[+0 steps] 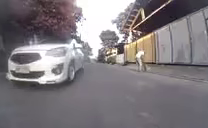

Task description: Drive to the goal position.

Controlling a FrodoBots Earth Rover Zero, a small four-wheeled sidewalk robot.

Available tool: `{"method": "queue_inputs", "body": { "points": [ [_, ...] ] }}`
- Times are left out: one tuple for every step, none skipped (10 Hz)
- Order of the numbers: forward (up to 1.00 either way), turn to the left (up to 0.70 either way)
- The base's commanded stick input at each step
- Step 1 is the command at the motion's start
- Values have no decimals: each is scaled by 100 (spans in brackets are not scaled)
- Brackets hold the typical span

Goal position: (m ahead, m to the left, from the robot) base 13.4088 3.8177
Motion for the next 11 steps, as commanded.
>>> {"method": "queue_inputs", "body": {
  "points": [
    [100, 1],
    [100, 1],
    [100, 1],
    [100, 1],
    [100, 1],
    [100, 1],
    [100, 1],
    [100, 1],
    [100, 1],
    [100, 1],
    [100, 1]
  ]
}}
